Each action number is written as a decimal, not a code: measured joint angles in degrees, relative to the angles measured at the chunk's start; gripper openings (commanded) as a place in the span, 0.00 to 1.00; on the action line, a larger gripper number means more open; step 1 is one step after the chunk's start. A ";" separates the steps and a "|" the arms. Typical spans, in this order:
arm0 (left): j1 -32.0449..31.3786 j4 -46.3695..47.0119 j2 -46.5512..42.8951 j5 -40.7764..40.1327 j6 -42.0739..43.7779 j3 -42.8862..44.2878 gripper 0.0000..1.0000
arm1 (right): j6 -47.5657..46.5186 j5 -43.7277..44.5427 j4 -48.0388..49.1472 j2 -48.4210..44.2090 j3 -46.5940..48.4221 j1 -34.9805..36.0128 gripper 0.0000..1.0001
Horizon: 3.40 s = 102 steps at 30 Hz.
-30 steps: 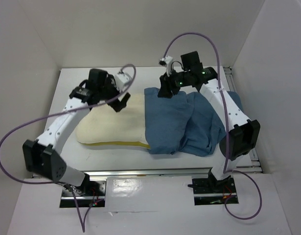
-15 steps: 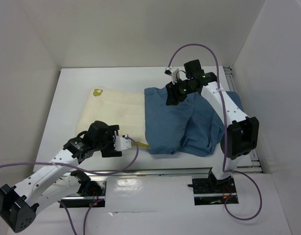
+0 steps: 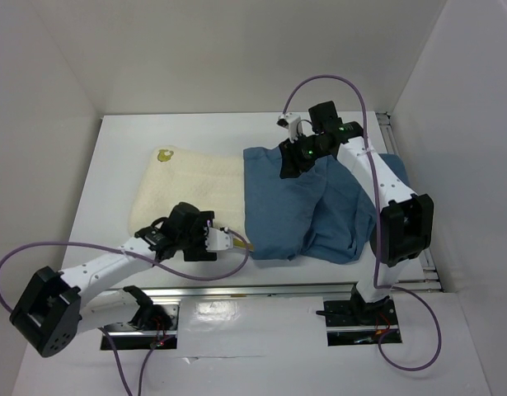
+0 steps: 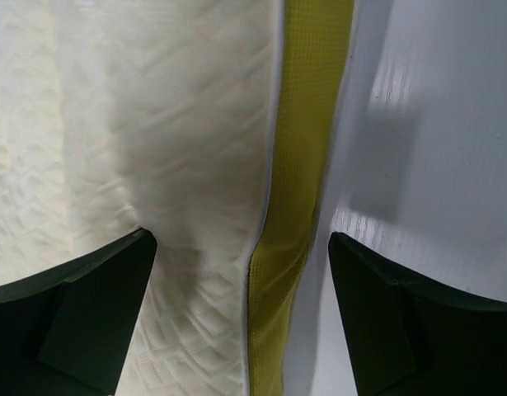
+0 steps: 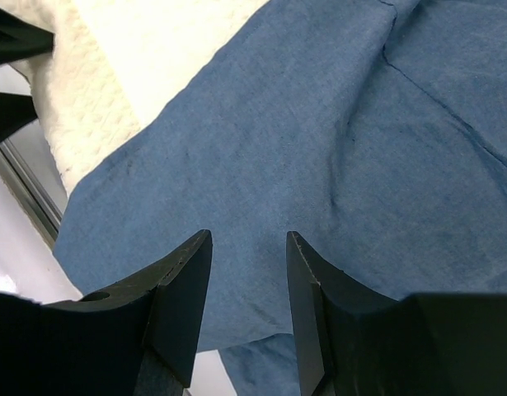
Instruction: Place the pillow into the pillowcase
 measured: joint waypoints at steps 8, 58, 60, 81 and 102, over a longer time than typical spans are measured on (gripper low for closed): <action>-3.78 9.99 10.84 -6.05 -1.73 0.63 0.25 | 0.02 0.72 -0.31 0.02 0.00 0.00 0.49; 17.99 -40.22 48.41 42.93 -42.14 78.62 0.00 | 12.09 26.32 13.05 -9.70 -1.09 7.63 0.00; 17.99 -39.58 48.28 42.91 -42.53 78.18 0.00 | 12.28 24.65 12.72 -8.55 1.31 8.04 0.00; 20.17 -27.10 48.39 48.09 -61.46 79.03 0.00 | 13.75 5.68 8.59 3.78 17.66 21.42 0.00; 29.35 6.69 44.30 60.65 -91.01 62.05 0.00 | 12.39 18.49 18.40 -17.64 -1.64 23.91 0.44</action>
